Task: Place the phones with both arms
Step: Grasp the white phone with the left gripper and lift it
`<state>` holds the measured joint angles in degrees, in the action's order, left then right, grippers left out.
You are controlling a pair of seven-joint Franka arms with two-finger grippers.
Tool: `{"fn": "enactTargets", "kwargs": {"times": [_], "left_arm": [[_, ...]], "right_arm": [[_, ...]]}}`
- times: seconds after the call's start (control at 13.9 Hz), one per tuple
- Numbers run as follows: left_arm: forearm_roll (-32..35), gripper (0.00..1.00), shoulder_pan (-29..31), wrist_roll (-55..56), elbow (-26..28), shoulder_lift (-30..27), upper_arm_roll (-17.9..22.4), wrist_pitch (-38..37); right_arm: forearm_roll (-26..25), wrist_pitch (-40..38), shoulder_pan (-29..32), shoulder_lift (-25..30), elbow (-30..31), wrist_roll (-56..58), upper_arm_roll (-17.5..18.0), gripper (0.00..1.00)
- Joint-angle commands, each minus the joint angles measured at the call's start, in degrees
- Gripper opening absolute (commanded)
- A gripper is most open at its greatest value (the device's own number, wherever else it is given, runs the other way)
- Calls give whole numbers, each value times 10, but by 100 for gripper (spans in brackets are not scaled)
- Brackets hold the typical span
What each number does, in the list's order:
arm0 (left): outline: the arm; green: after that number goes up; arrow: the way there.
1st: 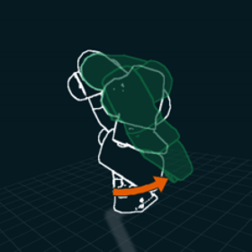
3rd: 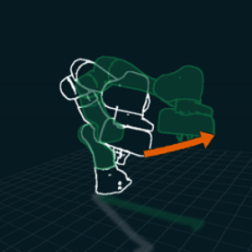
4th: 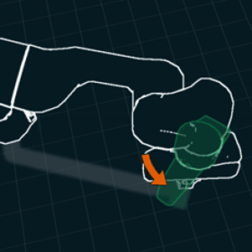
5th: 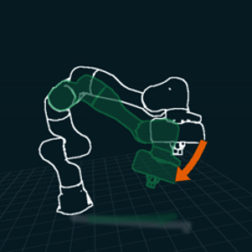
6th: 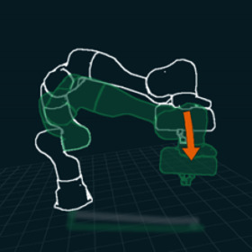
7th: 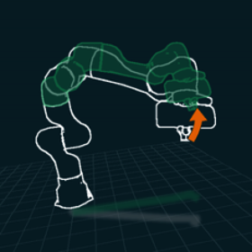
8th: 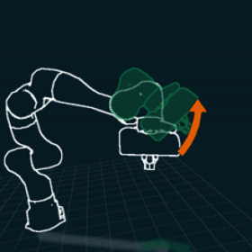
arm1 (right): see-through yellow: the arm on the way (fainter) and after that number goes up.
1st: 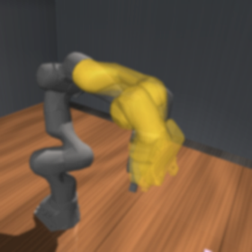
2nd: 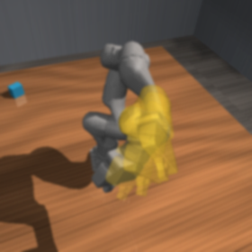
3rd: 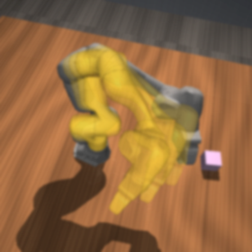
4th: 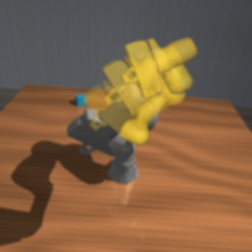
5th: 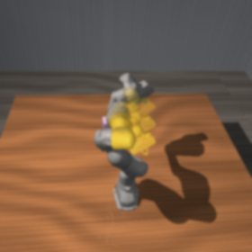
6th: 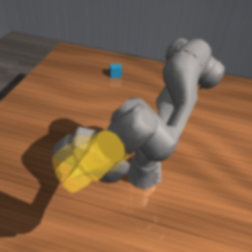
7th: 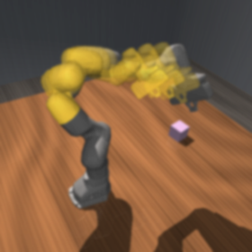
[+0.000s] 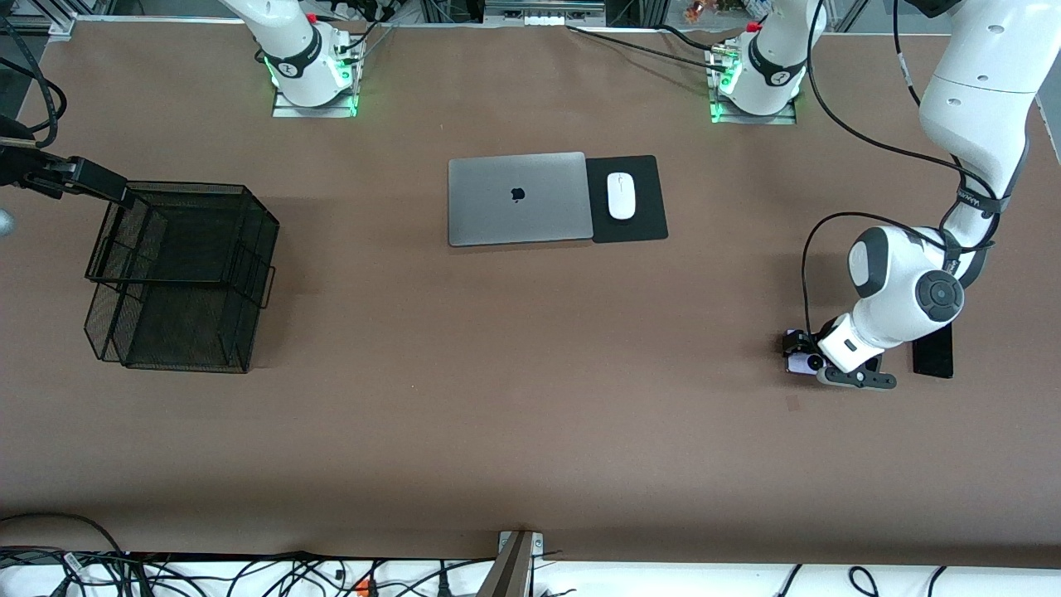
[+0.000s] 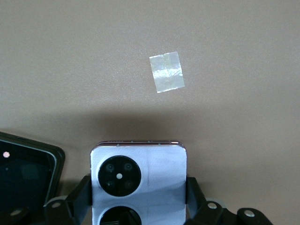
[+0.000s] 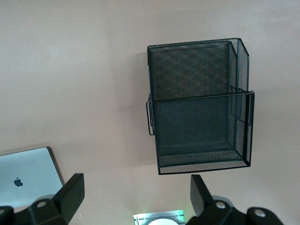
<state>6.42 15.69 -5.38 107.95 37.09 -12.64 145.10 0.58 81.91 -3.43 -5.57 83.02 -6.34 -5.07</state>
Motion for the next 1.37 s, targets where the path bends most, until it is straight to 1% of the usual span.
{"fn": "enactTargets", "kwargs": {"times": [0.0,0.07,0.14,0.22,0.29,0.43,0.58,0.79,0.94,1.08,1.3], "left_arm": [[2,64,-5,17,16,-15,1,5],[2,58,-7,21,13,-14,1,3],[2,54,-13,32,11,-15,2,0],[2,52,-22,47,9,-16,2,-2],[2,51,-35,66,1,-18,2,-16],[8,51,-55,91,-23,-25,4,-65],[27,50,-72,130,-33,-36,4,-87],[65,50,-113,216,-61,-36,4,-127],[90,50,-141,279,-63,-35,3,-130],[90,48,-170,319,-64,-35,2,-130],[90,48,-219,386,-66,-31,1,-130]], "right_arm": [[-2,-6,-2,6,1,0,-2,100],[-2,-6,-1,6,1,0,-2,100],[-2,-6,-2,6,1,0,-2,100],[-2,-6,-2,6,1,0,-2,100],[-2,-6,-2,6,1,0,-2,100],[-2,-5,-1,6,1,0,-2,100],[-2,-4,-2,6,1,0,-2,100],[-2,-4,-1,6,1,0,-2,100],[-2,-4,-1,6,1,0,-2,100],[-2,-4,-1,5,1,0,-2,100],[-2,-3,-1,4,1,0,-2,100]]}}
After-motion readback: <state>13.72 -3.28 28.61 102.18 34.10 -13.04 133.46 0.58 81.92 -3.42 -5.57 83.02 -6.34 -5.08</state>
